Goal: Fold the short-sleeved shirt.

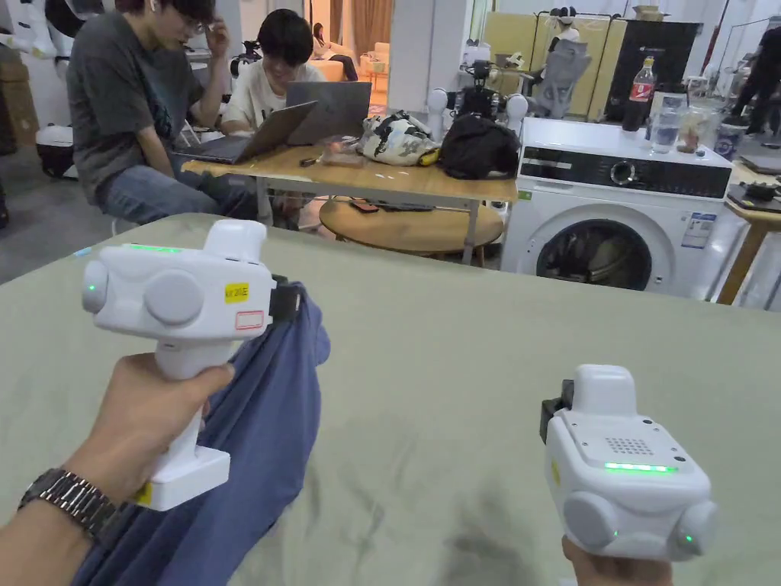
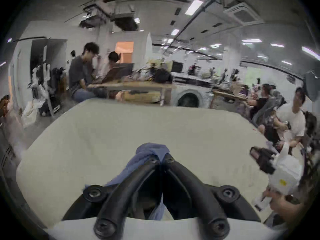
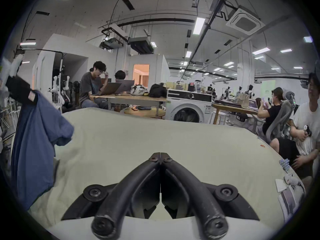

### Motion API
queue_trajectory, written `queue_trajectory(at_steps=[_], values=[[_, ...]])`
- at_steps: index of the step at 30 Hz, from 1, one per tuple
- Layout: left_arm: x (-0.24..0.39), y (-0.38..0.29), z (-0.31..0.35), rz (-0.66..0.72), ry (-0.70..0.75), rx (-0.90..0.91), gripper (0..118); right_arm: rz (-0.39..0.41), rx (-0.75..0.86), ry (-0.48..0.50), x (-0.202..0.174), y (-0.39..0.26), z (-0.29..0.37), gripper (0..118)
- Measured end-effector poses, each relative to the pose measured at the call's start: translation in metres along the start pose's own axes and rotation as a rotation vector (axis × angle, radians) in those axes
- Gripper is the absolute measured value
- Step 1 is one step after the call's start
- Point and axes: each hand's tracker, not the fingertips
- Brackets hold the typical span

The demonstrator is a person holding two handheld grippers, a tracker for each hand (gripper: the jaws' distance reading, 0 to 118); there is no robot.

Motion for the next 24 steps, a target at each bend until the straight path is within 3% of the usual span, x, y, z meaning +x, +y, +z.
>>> queue_trajectory(at_steps=[11, 17, 24], values=[[0.187, 0.013, -0.096, -0.153, -0.433, -0.032, 0, -0.087, 0.038, -0.259, 0.124, 0.000, 0.050, 0], [0.294, -0.063, -0.122, -0.210, -0.580, -0.167, 0, -0.121, 0.012, -0.396, 0.187, -0.015, 0.081, 0], [0.322, -0.155, -0.141, -0.180, -0.639, -0.403, 1, -0.141, -0.042, -0.450, 0.214, -0.035, 0.094, 0]])
